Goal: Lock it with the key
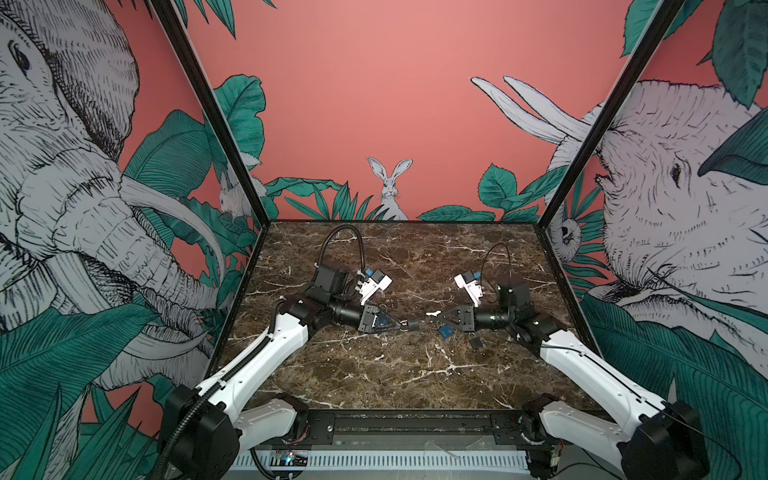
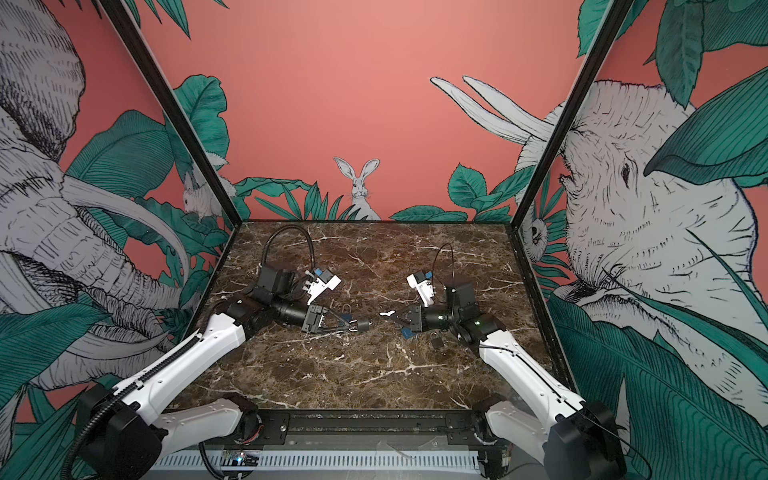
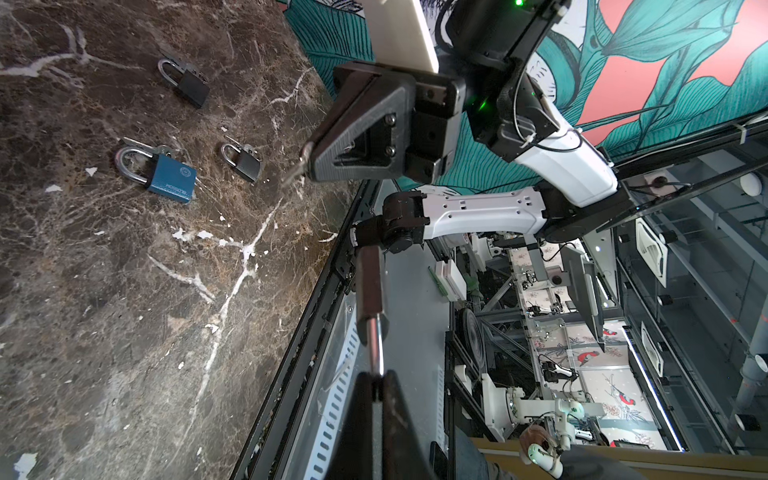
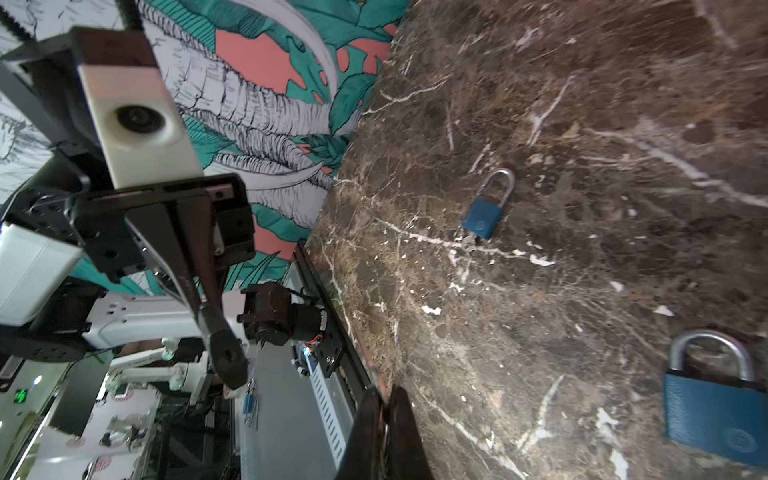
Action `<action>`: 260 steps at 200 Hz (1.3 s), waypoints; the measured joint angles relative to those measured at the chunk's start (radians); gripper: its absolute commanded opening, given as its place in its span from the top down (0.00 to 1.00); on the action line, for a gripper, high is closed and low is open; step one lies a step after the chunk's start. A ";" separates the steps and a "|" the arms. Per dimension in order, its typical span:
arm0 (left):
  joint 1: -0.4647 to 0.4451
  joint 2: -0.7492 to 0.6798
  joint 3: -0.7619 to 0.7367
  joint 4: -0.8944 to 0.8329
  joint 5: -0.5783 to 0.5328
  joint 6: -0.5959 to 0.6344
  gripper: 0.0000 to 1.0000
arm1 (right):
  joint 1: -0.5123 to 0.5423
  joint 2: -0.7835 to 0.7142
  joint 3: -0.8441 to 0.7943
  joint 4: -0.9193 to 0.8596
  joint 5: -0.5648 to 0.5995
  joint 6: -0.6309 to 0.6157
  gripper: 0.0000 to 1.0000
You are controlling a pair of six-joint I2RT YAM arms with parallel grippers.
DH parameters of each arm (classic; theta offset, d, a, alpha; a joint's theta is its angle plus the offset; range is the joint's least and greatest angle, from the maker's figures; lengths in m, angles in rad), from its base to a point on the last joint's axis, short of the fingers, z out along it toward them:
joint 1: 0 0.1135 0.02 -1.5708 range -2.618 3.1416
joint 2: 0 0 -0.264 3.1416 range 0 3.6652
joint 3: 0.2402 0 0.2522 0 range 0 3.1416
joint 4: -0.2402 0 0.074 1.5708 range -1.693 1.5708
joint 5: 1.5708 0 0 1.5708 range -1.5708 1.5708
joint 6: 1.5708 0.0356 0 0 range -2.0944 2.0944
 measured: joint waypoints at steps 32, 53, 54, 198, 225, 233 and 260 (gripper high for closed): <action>0.000 0.012 0.000 0.001 0.004 0.001 1.00 | -0.046 -0.023 -0.022 0.001 0.046 0.031 1.00; 0.000 0.050 0.000 0.001 0.008 0.002 1.00 | -0.093 -0.048 -0.035 -0.005 0.075 0.060 1.00; 0.000 0.054 0.000 0.001 0.007 0.002 1.00 | -0.097 -0.050 -0.036 -0.006 0.077 0.062 1.00; -0.225 0.581 0.168 -0.086 -0.050 0.150 1.00 | -0.206 -0.333 -0.049 -0.315 0.285 0.113 1.00; -0.253 0.683 0.253 -0.151 -0.054 0.201 1.00 | -0.207 -0.412 -0.050 -0.383 0.310 0.116 1.00; -0.261 0.714 0.283 -0.181 -0.056 0.221 1.00 | -0.207 -0.433 -0.055 -0.399 0.315 0.116 1.00; -0.290 0.814 0.384 -0.283 -0.066 0.294 1.00 | -0.207 -0.506 -0.101 -0.450 0.324 0.123 1.00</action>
